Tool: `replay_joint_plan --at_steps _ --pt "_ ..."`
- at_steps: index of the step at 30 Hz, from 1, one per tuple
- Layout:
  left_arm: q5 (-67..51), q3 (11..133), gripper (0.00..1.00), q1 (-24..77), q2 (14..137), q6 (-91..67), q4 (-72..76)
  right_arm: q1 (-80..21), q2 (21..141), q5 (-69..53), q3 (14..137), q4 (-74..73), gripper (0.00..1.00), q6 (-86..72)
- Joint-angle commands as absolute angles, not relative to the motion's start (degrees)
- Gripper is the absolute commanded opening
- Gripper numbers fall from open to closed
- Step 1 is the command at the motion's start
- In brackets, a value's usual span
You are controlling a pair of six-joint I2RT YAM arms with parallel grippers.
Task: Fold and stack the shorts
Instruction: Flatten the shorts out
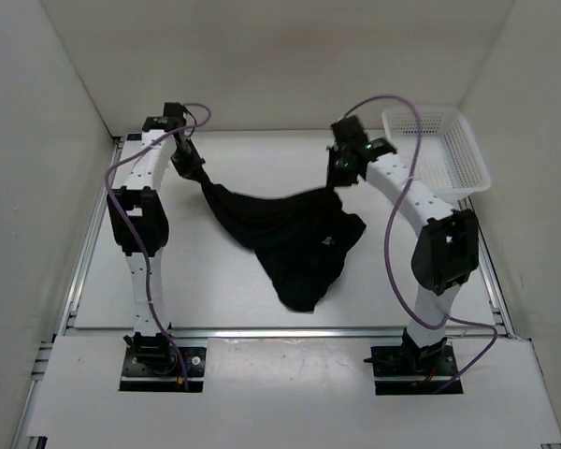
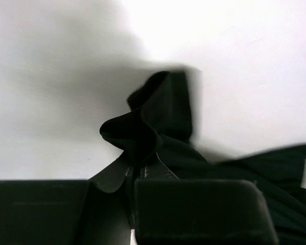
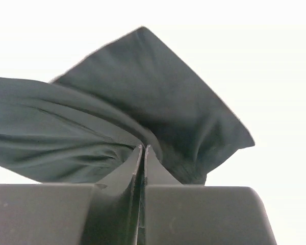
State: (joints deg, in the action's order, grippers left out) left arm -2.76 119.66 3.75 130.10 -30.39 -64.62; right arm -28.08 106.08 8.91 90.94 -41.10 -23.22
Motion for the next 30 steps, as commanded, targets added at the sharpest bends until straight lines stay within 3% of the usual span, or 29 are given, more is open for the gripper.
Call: replay_joint_plan --at_steps 1,4,7,10,13,19,21,22,23,24,25,27,28,30 --pt "-5.09 133.04 0.10 1.15 124.46 -29.53 -68.55 -21.72 103.97 7.22 108.07 -41.82 0.00 -20.22" --pt "-11.06 141.99 0.10 -1.22 122.36 -30.84 -69.96 -17.76 104.77 5.28 122.28 -43.68 0.00 -19.60" --pt "-17.21 141.34 0.10 -3.85 117.02 -32.60 -67.51 -15.91 103.37 3.16 130.49 -44.38 0.00 -17.58" --pt "-20.48 136.95 0.10 -5.18 109.90 -33.13 -63.99 -15.38 99.42 1.24 129.13 -42.19 0.00 -15.56" --pt "-20.48 128.26 0.10 -5.19 104.26 -31.99 -62.32 -16.34 87.68 0.62 115.97 -37.10 0.00 -12.85" --pt "-15.93 89.88 0.11 -1.06 86.24 -31.89 -54.08 -25.73 64.21 12.98 73.09 -28.65 0.03 -12.12" --pt "-15.38 75.19 0.55 0.09 81.49 -33.74 -51.25 -27.15 59.79 15.64 60.77 -30.58 0.20 -17.74" --pt "-13.90 71.58 0.72 0.09 80.78 -34.62 -50.54 -27.68 56.89 15.64 58.04 -31.89 0.46 -19.58" --pt "-13.89 68.93 0.86 0.09 80.77 -34.63 -50.54 -28.47 55.91 16.51 56.18 -33.64 0.61 -24.65" --pt "-13.89 66.12 0.90 0.09 80.77 -34.63 -50.54 -28.48 55.29 17.13 53.99 -36.79 0.75 -27.13" --pt "-13.89 65.48 0.90 0.09 80.77 -34.63 -50.54 -28.48 54.59 17.83 53.97 -38.65 0.85 -29.25" --pt "-13.36 64.96 0.80 -0.43 78.94 -34.63 -50.54 -27.25 54.58 17.15 53.96 -41.38 0.95 -33.91" --pt "-12.84 64.95 0.67 -0.44 78.14 -35.15 -50.54 -26.20 54.58 15.14 53.96 -41.92 1.00 -33.93" --pt "-11.96 65.47 0.51 -0.96 76.04 -35.68 -51.15 -25.32 54.58 10.31 54.49 -42.53 1.00 -37.52"
